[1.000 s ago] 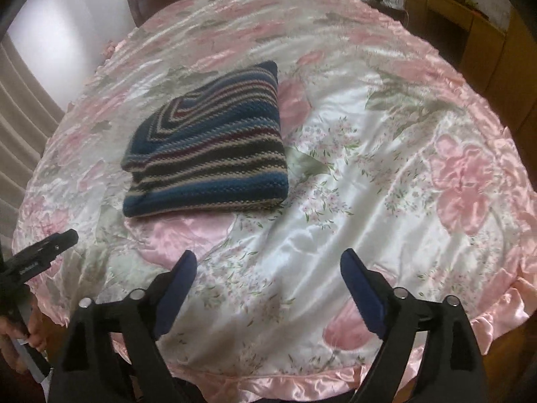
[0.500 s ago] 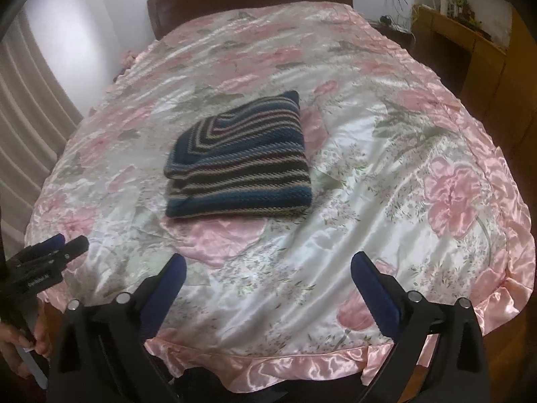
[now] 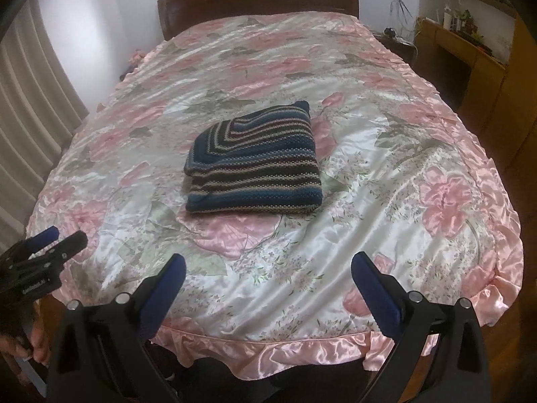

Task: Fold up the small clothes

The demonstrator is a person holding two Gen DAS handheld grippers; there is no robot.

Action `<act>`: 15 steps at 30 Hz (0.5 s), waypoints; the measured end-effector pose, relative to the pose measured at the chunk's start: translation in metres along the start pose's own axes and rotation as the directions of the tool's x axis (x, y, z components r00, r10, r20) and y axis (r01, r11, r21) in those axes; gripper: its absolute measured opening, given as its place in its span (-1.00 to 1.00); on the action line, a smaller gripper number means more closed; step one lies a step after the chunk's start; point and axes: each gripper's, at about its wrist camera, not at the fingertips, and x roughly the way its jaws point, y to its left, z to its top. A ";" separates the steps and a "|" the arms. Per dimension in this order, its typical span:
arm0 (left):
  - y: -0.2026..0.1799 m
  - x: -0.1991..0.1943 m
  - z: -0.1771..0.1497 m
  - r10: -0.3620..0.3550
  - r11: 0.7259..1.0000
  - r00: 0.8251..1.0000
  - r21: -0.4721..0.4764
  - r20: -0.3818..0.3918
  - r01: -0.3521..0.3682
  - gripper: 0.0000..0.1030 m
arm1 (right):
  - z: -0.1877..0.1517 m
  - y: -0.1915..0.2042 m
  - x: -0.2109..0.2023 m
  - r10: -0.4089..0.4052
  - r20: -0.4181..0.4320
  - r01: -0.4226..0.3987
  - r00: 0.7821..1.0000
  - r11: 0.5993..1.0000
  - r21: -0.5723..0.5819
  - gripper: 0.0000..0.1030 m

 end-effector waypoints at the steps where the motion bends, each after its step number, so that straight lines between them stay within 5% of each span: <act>1: -0.001 -0.002 0.000 0.000 1.000 1.000 0.004 0.003 0.000 0.76 | 0.000 0.000 -0.001 0.000 0.000 0.000 1.000 1.000 -0.001 0.93; 15: -0.003 -0.001 0.001 0.016 1.000 1.000 0.006 -0.001 -0.016 0.77 | 0.006 -0.004 -0.002 -0.007 0.000 0.007 1.000 0.999 -0.031 0.93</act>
